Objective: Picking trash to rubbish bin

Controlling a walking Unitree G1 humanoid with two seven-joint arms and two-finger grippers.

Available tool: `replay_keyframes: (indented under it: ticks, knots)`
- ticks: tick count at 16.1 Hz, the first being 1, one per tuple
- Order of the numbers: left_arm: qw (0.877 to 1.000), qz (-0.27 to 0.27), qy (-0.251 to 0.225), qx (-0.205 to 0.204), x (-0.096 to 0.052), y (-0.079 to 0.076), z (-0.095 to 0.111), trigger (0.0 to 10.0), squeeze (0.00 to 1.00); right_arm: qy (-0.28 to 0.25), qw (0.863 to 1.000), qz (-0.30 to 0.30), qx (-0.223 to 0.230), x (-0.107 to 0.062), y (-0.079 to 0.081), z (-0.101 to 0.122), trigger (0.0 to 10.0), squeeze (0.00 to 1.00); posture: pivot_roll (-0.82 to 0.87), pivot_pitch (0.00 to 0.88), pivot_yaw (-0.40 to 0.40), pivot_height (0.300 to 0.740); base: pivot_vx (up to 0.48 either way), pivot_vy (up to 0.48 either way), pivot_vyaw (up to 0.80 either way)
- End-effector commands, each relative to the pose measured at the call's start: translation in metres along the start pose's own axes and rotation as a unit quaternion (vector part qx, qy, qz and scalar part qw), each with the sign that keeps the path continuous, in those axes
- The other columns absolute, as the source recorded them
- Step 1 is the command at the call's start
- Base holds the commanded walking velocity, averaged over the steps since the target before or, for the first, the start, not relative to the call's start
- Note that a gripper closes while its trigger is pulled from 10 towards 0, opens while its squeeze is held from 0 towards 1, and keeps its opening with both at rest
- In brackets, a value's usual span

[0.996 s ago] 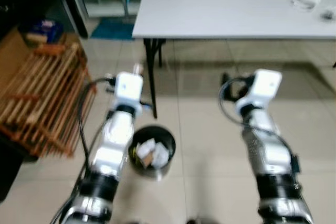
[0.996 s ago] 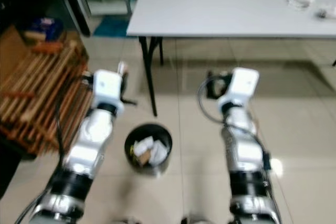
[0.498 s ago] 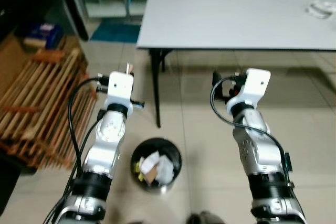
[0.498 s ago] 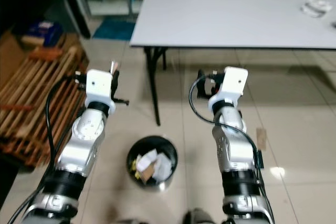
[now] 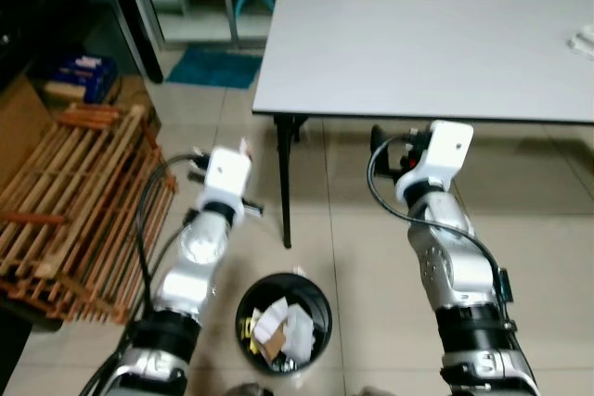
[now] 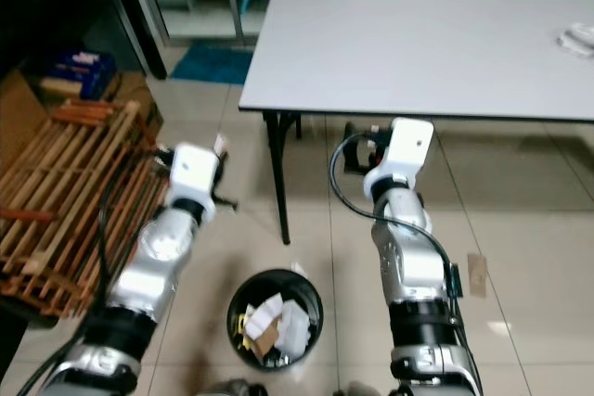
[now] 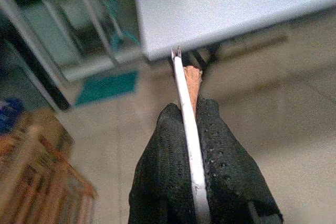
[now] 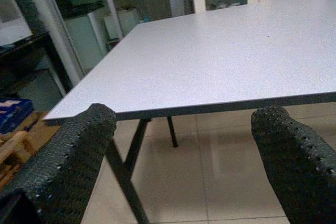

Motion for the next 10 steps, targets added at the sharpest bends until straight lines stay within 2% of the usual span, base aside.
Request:
replay_keyframes:
  ticks: [1, 2, 3, 4, 5, 6, 7, 9, 10]
  knots:
    - [0.999, -0.031, 0.019, 0.005, -0.003, -0.015, -0.013, 10.0, 0.00, -0.003, 1.000, -0.012, -0.001, 0.000, -0.007, 0.003, 10.0, 0.00, -0.03, 0.070, 0.027, 0.740, 0.000, 0.000, 0.00]
    - [0.997, -0.051, 0.051, -0.006, -0.007, -0.023, -0.029, 10.0, 0.00, -0.004, 1.000, -0.011, -0.001, 0.000, -0.007, 0.003, 10.0, 0.00, -0.03, 0.073, 0.026, 0.740, 0.000, 0.000, 0.00]
    - [0.990, -0.094, 0.105, -0.014, -0.013, -0.035, -0.053, 10.0, 0.00, -0.004, 1.000, -0.012, -0.002, 0.000, -0.008, 0.004, 10.0, 0.00, -0.04, 0.078, 0.020, 0.740, 0.000, 0.000, 0.00]
    - [0.988, -0.103, 0.114, -0.018, -0.014, -0.037, -0.057, 10.0, 0.00, -0.004, 1.000, -0.012, -0.002, 0.000, -0.008, 0.004, 10.0, 0.00, -0.04, 0.078, 0.020, 0.740, 0.000, 0.000, 0.00]
    - [0.979, -0.123, 0.163, -0.026, -0.021, -0.044, -0.074, 10.0, 0.00, -0.003, 1.000, -0.012, -0.003, -0.001, -0.009, 0.004, 10.0, 0.00, -0.04, 0.080, 0.016, 0.740, 0.000, 0.000, 0.00]
    - [0.965, -0.139, 0.220, -0.010, -0.032, -0.050, -0.096, 10.0, 0.00, -0.002, 1.000, -0.011, -0.004, -0.001, -0.008, 0.003, 10.0, 0.00, -0.05, 0.080, 0.012, 0.740, 0.000, 0.000, 0.00]
    - [0.960, -0.141, 0.241, 0.001, -0.037, -0.051, -0.104, 10.0, 0.00, -0.002, 1.000, -0.011, -0.004, -0.001, -0.008, 0.004, 10.0, 0.00, -0.05, 0.080, 0.012, 0.740, 0.000, 0.000, 0.00]
    - [0.945, -0.122, 0.304, -0.019, -0.056, -0.051, -0.129, 10.0, 0.00, -0.003, 1.000, -0.009, -0.006, 0.000, -0.008, 0.005, 10.0, 0.00, -0.06, 0.081, 0.004, 0.740, 0.000, 0.000, 0.00]
    - [0.942, -0.117, 0.314, -0.021, -0.060, -0.050, -0.132, 10.0, 0.00, -0.003, 1.000, -0.009, -0.007, 0.000, -0.009, 0.006, 10.0, 0.00, -0.06, 0.081, 0.004, 0.740, 0.000, 0.000, 0.00]
Point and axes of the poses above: a point about 5 cm out from each wrist's last joint towards the gripper, its own x axis pointing out of the wrist towards the gripper, its own z axis along the axis of the wrist's last joint, y = z × x, the point moved 1 cm from there along x, pointing out of the wrist towards the gripper
